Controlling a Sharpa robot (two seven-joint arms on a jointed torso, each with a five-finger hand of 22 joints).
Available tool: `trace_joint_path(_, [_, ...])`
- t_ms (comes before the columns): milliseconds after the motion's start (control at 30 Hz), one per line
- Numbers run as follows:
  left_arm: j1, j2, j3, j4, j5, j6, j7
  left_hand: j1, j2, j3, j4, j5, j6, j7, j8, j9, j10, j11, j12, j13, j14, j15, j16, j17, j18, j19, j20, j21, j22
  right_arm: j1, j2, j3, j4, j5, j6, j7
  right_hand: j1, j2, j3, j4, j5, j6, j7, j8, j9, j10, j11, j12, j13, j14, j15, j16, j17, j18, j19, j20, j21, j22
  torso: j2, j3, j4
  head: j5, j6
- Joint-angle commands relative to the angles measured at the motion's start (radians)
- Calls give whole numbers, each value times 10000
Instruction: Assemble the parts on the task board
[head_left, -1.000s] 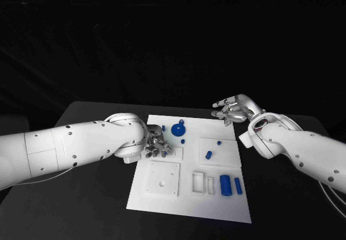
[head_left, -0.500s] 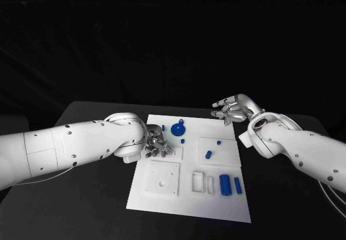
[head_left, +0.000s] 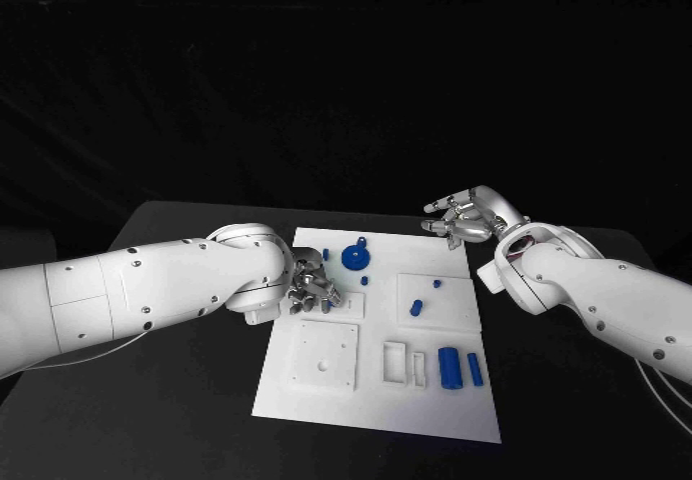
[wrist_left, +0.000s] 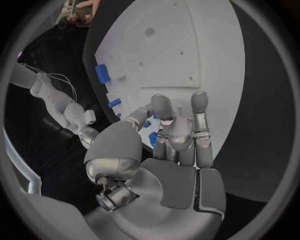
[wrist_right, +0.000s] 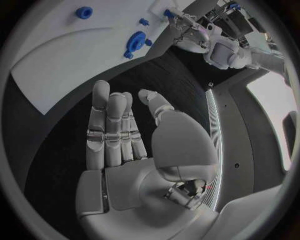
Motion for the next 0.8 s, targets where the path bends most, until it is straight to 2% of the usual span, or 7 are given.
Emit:
trace_joint_path(33, [-82,-53,-85,-96,-116,362,-366,38,141,940,-898,58,1881,-1079,20,12,191,-332,35,10,39,-19,34,10,116,10,92,29,189,-4,13,5,-1,-49,74,47,-84,4,63,15,13,-13,38,18,-16,-52,-30,-50,-12,-50,-36,41,-13,60,231,-47,57,16,1,3,-5,6,0])
trace_joint_path(800, [-63,-100,-86,-195,-40,559,-489,12,165,944,-930,61,1881,-1082,21,64,190,-333,55,26,43,-14,35,45,144,-4,117,67,189,-5,2,5,-14,-49,74,53,-118,6,102,-12,32,-13,40,18,-16,-52,-32,-47,-12,-46,-36,42,-14,61,230,-47,60,29,0,4,-6,-3,-34])
